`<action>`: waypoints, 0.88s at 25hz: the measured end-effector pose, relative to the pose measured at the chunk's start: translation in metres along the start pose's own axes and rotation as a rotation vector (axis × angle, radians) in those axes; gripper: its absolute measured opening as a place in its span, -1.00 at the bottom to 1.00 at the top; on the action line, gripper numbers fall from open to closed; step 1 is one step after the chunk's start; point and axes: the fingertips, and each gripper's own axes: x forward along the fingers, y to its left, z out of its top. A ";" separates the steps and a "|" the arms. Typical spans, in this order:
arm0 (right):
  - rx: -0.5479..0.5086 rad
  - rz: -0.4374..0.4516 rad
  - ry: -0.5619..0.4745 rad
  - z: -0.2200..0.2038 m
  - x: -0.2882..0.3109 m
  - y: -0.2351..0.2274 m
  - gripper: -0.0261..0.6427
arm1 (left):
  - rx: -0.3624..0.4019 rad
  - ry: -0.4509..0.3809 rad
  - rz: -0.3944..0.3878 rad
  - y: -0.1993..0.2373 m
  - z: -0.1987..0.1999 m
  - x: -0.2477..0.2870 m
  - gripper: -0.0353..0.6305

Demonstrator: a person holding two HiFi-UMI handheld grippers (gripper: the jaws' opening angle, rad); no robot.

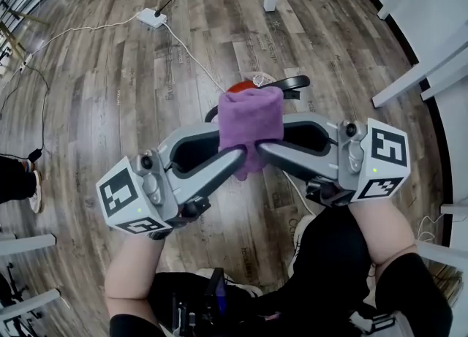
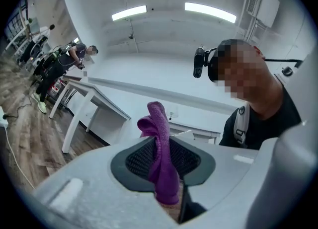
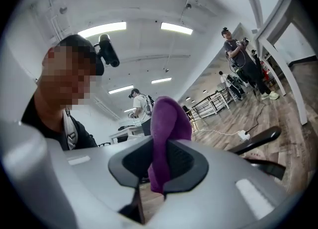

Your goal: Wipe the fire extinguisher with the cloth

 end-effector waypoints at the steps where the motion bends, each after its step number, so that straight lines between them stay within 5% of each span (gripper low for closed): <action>1: -0.003 -0.007 -0.027 0.010 -0.008 0.000 -0.72 | 0.027 0.002 0.013 -0.001 0.002 -0.001 -0.61; 4: 0.016 -0.043 -0.152 0.057 -0.046 -0.015 -0.74 | 0.143 0.075 0.061 -0.005 -0.001 -0.010 -0.64; 6: -0.017 -0.069 -0.132 0.082 -0.068 -0.036 -0.74 | 0.205 0.181 0.065 -0.012 -0.017 -0.016 -0.90; 13: -0.052 -0.042 0.308 0.093 -0.076 -0.119 -0.74 | 0.409 0.486 -0.055 -0.065 -0.081 -0.012 -0.90; 18: 0.227 0.091 0.381 0.054 -0.060 -0.194 -0.74 | 0.375 0.467 -0.137 -0.103 -0.101 0.000 -0.90; 22: 0.493 0.197 0.387 -0.013 -0.045 -0.224 -0.74 | 0.371 0.497 -0.080 -0.098 -0.114 -0.006 -0.90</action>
